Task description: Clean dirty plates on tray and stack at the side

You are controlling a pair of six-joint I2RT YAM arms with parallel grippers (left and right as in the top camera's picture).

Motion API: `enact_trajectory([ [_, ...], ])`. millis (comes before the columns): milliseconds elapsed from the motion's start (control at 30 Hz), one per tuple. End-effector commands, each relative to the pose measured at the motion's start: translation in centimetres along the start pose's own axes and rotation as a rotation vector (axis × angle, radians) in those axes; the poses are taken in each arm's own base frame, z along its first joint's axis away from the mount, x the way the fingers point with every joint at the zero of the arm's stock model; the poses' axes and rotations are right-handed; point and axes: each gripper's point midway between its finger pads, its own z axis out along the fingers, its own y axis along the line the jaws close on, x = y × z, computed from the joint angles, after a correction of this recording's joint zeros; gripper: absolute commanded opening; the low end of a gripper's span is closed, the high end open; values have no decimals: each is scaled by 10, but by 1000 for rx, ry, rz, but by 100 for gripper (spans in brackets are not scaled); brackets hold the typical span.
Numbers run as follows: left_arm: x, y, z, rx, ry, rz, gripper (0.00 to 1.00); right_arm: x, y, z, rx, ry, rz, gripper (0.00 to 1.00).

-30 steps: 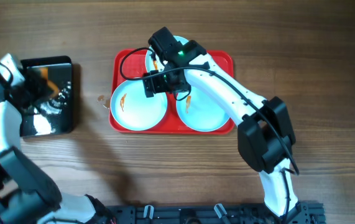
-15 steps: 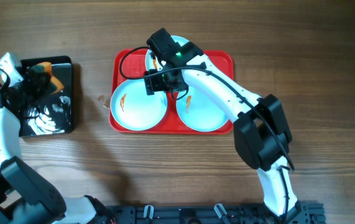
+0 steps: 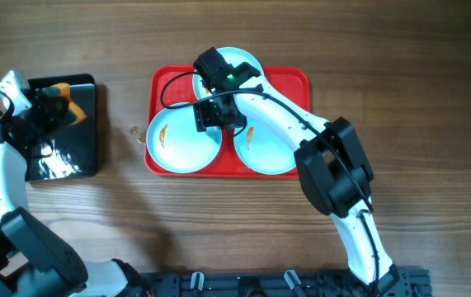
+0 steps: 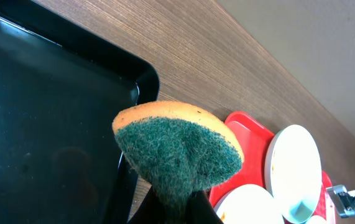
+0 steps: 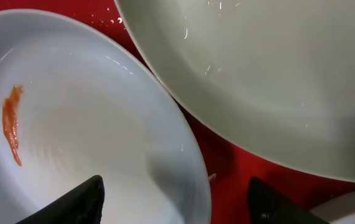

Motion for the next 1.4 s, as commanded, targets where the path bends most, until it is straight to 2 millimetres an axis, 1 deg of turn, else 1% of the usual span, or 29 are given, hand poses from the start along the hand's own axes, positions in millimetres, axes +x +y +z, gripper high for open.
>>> enact_trajectory([
  [0, -4, -6, -3, 26, -8, 27, 4, -2, 3, 6, -3, 0, -8, 62],
  [67, -4, -6, -3, 23, -9, 28, 4, -1, 1, 9, 4, 5, -6, 59],
  [233, -5, -1, -3, -6, -13, 27, 4, 5, -10, 16, 47, 13, 16, 58],
  [333, -5, 0, -3, -11, -13, 27, 4, 8, -12, 20, 51, 23, 18, 50],
  [433, -5, 0, -3, -11, -13, 27, 4, 9, -13, 21, 52, 26, 19, 47],
  [533, -5, 0, -3, -11, -13, 27, 4, 10, -12, 21, 49, 27, 19, 39],
  [667, -4, 0, -3, -11, -13, 27, 4, 11, -13, 24, 52, 34, 21, 39],
  [767, -5, 0, -3, -11, -13, 27, 4, 14, -16, 31, 56, 52, 25, 38],
  [833, -5, 0, -3, -11, -13, 27, 4, 18, -18, 35, 61, 68, 28, 32],
  [867, -4, 0, -3, -11, -13, 27, 4, 19, -18, 36, 63, 72, 29, 31],
  [1133, -3, 1, -2, -11, -7, 23, 4, 23, -14, 36, 38, 95, 29, 30],
  [1200, -3, 1, -2, -12, -7, 22, 4, 25, -9, 35, 3, 111, 8, 32],
  [1233, -3, 1, -2, -12, -7, 23, 4, 27, -7, 35, -12, 118, 2, 37],
  [1267, -3, 1, -2, -11, -7, 23, 4, 27, -7, 35, -16, 123, 0, 38],
  [1367, -3, 1, -2, -11, -7, 23, 4, 30, -10, 34, -7, 138, 6, 39],
])
